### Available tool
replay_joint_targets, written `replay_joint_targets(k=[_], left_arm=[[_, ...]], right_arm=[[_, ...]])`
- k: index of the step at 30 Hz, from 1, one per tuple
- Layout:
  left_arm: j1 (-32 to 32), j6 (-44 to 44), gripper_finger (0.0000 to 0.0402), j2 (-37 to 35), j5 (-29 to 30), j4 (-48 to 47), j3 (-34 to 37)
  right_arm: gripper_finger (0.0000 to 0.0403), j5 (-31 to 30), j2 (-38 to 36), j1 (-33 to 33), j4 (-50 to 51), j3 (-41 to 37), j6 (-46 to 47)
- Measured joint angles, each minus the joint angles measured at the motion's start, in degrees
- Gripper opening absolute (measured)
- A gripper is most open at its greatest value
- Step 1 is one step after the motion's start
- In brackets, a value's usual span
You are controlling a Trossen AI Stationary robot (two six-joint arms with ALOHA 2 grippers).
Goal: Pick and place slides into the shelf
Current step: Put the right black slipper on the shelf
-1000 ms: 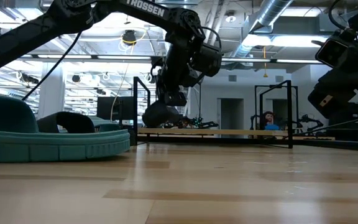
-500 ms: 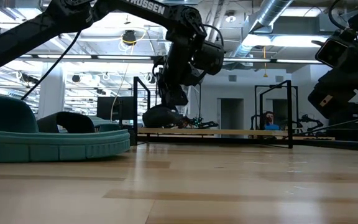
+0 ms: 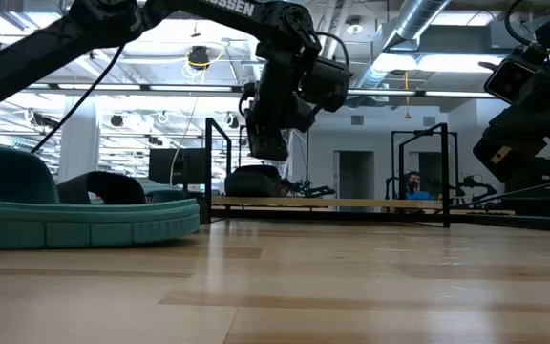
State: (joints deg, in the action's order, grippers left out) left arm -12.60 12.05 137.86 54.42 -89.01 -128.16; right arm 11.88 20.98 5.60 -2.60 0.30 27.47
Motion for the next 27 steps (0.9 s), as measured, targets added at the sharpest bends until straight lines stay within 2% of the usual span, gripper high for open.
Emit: replay_joint_targets(k=[5, 7, 9, 12, 14, 18, 23, 27], left_arm=[[1.88, -9.32, 0.0124, -0.01, -0.17, 1.55, -2.19], [2.75, -14.67, 0.0124, -0.04, -2.24, 3.1, -4.29], [3.69, -20.29, 0.0123, -0.2, -7.31, 4.01, -6.87], [4.81, -30.51, 0.0123, -3.88, -17.89, 10.23, -5.61], [4.97, -34.13, 0.0123, -5.94, -25.77, 11.11, -6.75], [4.73, -41.78, 0.0123, -12.46, -36.9, 13.5, -6.86], [3.22, -47.82, 0.0123, -19.69, -51.25, 12.63, -6.8], [2.18, -47.52, 0.0123, -25.49, -61.67, 9.99, -6.84]], right_arm=[[0.0059, 0.0, 0.0, 0.01, -0.02, 0.0, 0.0], [0.0059, 0.0, 0.02, -0.02, 0.0, 0.0, -0.01], [0.0059, 0.0, -0.01, 0.01, -0.01, 0.0, 0.0], [0.0059, -0.02, 0.0, 0.0, -0.02, 0.0, 0.0], [0.0059, -0.02, 0.0, 0.0, -0.02, 0.0, -0.01], [0.0059, -0.02, 0.03, 0.01, -0.02, 0.0, 0.01], [0.0059, -0.13, -0.01, 0.01, -0.02, 0.0, 0.01], [0.0059, -0.13, -0.01, 0.01, -0.02, 0.0, 0.01]])
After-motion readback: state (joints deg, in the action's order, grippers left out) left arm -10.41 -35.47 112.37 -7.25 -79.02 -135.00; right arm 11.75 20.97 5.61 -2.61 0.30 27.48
